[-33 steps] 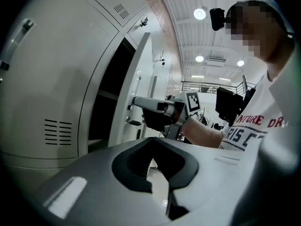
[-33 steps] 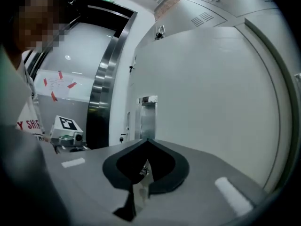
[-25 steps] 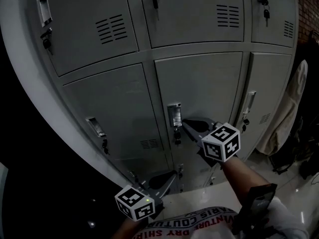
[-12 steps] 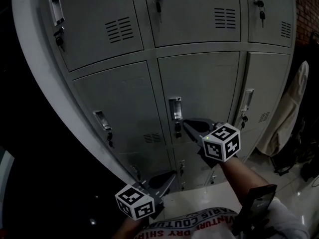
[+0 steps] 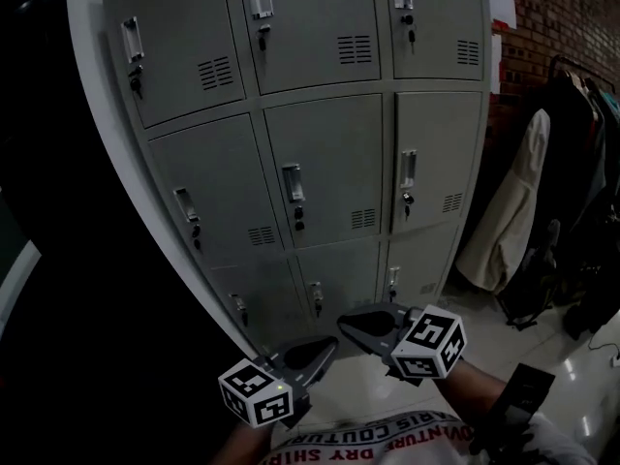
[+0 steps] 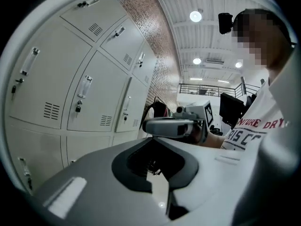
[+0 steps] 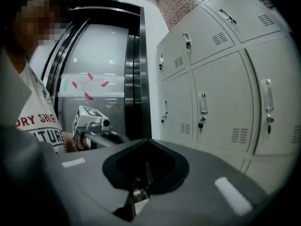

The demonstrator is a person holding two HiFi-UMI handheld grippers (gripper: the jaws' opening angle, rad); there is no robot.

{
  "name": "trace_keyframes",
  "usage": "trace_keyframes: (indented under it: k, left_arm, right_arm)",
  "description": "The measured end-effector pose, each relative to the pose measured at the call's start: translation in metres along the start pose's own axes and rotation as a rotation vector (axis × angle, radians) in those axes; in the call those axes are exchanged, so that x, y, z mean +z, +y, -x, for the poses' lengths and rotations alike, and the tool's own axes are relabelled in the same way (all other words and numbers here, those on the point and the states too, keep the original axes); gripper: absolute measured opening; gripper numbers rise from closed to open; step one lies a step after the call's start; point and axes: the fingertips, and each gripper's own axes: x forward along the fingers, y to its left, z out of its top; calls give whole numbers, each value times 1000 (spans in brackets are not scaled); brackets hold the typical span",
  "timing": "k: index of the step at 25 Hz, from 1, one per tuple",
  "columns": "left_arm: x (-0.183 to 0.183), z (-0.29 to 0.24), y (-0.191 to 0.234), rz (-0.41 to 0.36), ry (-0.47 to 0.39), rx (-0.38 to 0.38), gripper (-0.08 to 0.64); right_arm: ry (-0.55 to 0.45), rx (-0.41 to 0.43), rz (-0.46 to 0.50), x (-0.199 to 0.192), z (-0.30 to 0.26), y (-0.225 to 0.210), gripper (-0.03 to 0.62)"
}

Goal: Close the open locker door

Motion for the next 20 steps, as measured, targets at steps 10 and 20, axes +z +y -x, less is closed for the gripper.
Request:
trace_keyframes:
  k: [10,20]
  left_arm:
    - [-104,40,-236,45,34,-42,5]
    - [-109,68,-323,25,4,-10,5]
  right_arm:
    - [36,22,-233,-116,184,183,-6]
    - [-36,19,-243,-114,256,257,-8]
